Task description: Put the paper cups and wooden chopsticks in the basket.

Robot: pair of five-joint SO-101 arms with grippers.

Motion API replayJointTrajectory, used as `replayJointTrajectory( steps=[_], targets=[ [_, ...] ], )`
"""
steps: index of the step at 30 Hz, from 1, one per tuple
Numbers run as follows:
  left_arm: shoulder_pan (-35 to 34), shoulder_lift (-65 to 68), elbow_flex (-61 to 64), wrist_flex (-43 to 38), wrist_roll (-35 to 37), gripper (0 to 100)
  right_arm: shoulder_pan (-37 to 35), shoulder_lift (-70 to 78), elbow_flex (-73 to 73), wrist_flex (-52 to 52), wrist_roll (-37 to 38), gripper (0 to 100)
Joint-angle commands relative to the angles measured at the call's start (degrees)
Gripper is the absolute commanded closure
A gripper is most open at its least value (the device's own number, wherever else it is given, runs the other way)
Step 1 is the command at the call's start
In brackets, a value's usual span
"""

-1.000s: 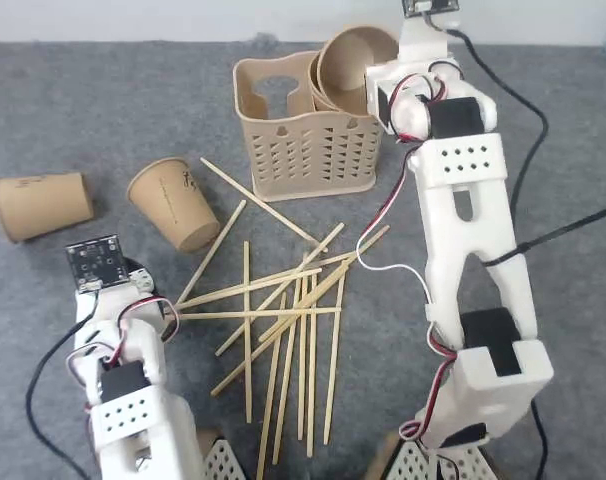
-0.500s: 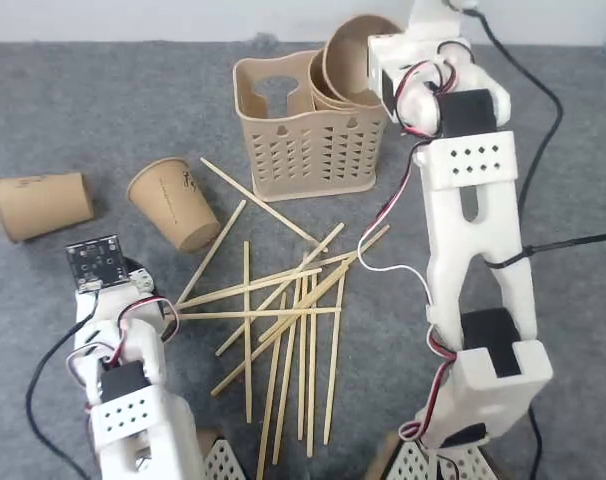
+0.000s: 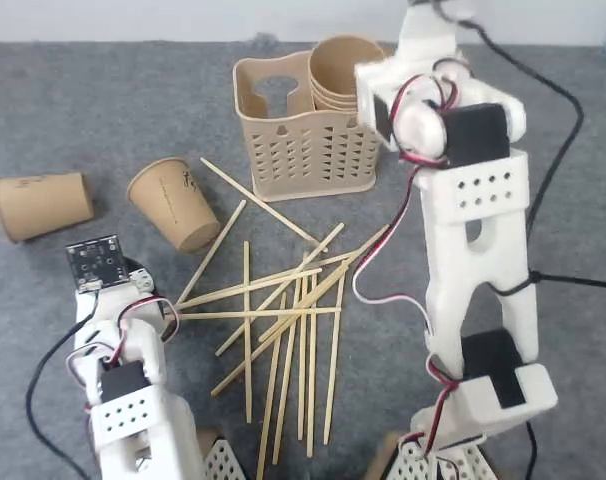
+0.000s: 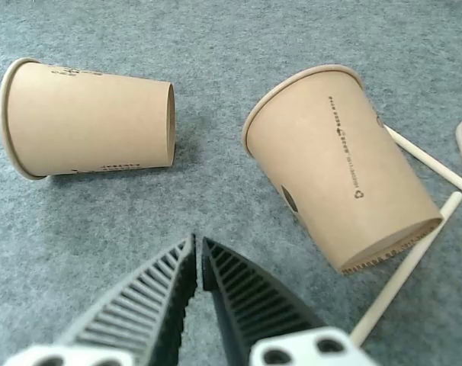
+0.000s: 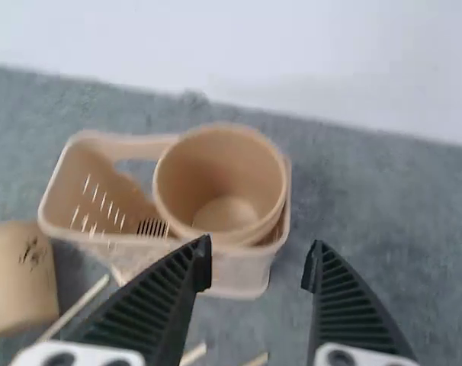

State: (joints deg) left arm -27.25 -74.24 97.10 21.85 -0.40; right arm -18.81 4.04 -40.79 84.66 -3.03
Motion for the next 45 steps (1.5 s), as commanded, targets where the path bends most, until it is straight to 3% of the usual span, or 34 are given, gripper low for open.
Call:
replayJointTrajectory(
  steps=[1,4,8,15,19,30,36,45],
  targets=[
    [0.4,-1.1,-0.2,-1.5,-1.1,99,-0.7,-3.9,-2.9,7.9,-0.1,82.9],
    [0.4,-1.1,-0.2,-1.5,-1.1,99,-0.5,-3.6,-2.5,14.4,3.3,98.8],
    [0.4,-1.1,-0.2,-1.5,-1.1,99,2.0,-4.2,5.6,17.9,5.8,98.7],
    [0.3,-1.1,-0.2,-1.5,-1.1,99,13.1,-4.9,21.9,15.6,6.1,99.1],
    [0.3,-1.1,-0.2,-1.5,-1.1,99,16.2,-9.7,36.7,9.8,6.8,99.1],
    [0.3,-1.1,-0.2,-1.5,-1.1,99,17.7,-31.8,81.4,-18.9,11.9,99.1],
    [0.2,-1.1,-0.2,-1.6,-1.1,99,17.8,-28.2,89.9,-27.6,12.8,99.1],
    [0.0,-1.0,-0.5,-1.5,-1.0,98,17.5,-18.7,91.4,-36.1,15.2,99.1]
  ],
)
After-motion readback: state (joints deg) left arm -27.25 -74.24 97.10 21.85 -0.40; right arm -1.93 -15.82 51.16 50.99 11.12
